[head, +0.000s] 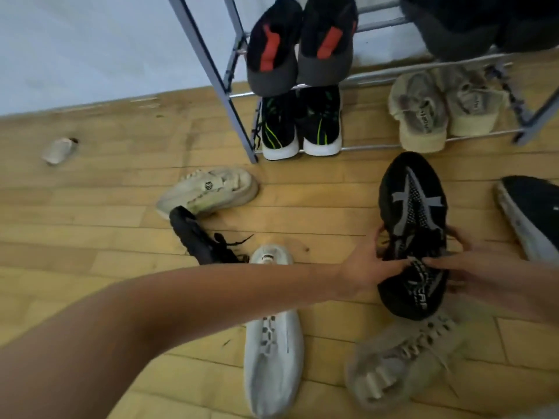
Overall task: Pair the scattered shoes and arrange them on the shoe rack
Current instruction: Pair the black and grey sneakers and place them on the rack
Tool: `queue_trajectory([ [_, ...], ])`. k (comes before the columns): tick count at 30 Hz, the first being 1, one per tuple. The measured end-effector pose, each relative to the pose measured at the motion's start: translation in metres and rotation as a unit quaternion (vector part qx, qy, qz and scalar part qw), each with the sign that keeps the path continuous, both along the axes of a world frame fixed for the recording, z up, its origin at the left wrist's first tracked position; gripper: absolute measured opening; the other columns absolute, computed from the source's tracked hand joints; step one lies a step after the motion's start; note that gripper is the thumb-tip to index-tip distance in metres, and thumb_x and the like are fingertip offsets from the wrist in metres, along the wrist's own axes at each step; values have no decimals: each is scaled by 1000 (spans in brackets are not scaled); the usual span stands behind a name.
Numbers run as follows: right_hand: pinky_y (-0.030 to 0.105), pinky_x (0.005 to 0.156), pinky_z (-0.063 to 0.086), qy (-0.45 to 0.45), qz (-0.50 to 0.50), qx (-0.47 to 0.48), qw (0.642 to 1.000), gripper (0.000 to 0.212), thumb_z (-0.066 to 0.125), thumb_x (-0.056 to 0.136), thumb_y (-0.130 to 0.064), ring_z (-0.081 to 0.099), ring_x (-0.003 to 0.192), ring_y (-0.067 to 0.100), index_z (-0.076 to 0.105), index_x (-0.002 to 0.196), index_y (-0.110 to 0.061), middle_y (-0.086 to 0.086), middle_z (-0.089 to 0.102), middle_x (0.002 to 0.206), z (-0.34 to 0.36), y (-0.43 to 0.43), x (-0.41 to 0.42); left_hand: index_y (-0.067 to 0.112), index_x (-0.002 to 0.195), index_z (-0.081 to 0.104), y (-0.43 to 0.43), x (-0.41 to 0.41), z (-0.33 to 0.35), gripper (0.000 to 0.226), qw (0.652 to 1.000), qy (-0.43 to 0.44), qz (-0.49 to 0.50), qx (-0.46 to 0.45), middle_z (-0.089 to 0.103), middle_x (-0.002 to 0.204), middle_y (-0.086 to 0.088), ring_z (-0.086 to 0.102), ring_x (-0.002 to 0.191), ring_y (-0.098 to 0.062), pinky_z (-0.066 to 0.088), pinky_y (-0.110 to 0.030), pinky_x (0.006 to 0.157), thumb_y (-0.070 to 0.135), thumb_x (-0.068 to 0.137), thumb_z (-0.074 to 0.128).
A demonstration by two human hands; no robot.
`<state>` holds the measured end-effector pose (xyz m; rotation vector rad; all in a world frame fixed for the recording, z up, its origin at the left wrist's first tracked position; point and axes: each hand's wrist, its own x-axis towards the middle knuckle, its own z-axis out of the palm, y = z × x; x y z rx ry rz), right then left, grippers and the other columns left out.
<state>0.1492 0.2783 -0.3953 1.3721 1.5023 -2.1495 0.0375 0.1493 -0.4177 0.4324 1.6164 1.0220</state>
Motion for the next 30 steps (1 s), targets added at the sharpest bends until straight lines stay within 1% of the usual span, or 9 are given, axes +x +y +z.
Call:
queue_trajectory([
  [4, 43, 70, 49, 4, 3, -2, 1000, 83, 60, 82, 9, 61, 92, 28, 28, 142, -39, 8, 64, 100, -4, -18, -25, 24, 151, 12, -22, -18, -3, 81, 1000, 10, 18, 5, 49, 140, -14, 49, 128, -26, 44, -40, 104, 14, 89, 64],
  [8, 40, 68, 49, 1, 31, 17, 999, 82, 61, 82, 9, 61, 96, 25, 32, 140, -40, 8, 65, 107, -9, -31, -43, 29, 147, 19, -41, -38, -11, 90, 999, 6, 29, 18, 58, 129, -8, 59, 115, -22, 52, -38, 94, 43, 74, 70],
  [11, 40, 69, 49, 3, 42, 19, 999, 82, 62, 81, 11, 60, 101, 25, 34, 138, -40, 9, 66, 109, -11, -37, -52, 24, 148, 20, -54, -55, -14, 70, 999, 31, 2, 20, 63, 110, -2, 65, 92, -11, 57, -23, 77, 34, 91, 59],
  [14, 40, 67, 49, 10, 45, 5, 999, 79, 60, 80, 13, 60, 99, 25, 38, 135, -39, 10, 66, 110, -14, -40, -59, 23, 146, 25, -64, -68, -11, 66, 997, 67, -20, 20, 63, 98, 2, 66, 84, -8, 58, -19, 73, 32, 91, 60],
  [19, 46, 78, 51, 15, 50, -3, 999, 80, 61, 79, 13, 61, 104, 29, 38, 133, -42, 11, 68, 108, -20, -44, -66, 21, 146, 27, -74, -78, -9, 69, 992, 116, -49, 10, 65, 110, -7, 67, 99, -20, 55, -32, 90, 38, 89, 61],
  [22, 47, 80, 51, 19, 57, -9, 998, 81, 61, 79, 13, 61, 104, 29, 38, 134, -42, 12, 66, 112, -17, -46, -69, 23, 146, 30, -81, -88, -10, 66, 975, 198, -95, -7, 63, 115, -4, 62, 100, -13, 51, -29, 88, 49, 90, 54],
  [25, 43, 72, 52, 14, 68, -7, 998, 81, 61, 80, 12, 62, 102, 28, 35, 136, -42, 12, 64, 117, -13, -50, -73, 30, 144, 33, -92, -97, -13, 74, 971, 224, -84, -3, 61, 113, 2, 59, 100, -7, 47, -23, 84, 65, 81, 51],
  [28, 39, 66, 51, 9, 67, -6, 998, 81, 60, 81, 11, 62, 98, 25, 34, 136, -41, 11, 64, 117, -11, -53, -74, 27, 140, 41, -100, -106, -13, 62, 961, 272, -47, -3, 60, 101, 7, 58, 93, -5, 47, -20, 79, 50, 85, 57],
  [30, 40, 71, 51, 8, 66, -4, 998, 81, 60, 81, 12, 61, 96, 24, 33, 137, -40, 10, 64, 115, -12, -53, -74, 25, 137, 45, -106, -114, -13, 52, 940, 339, -41, -10, 58, 99, 6, 58, 91, -10, 50, -28, 84, 37, 88, 60],
])
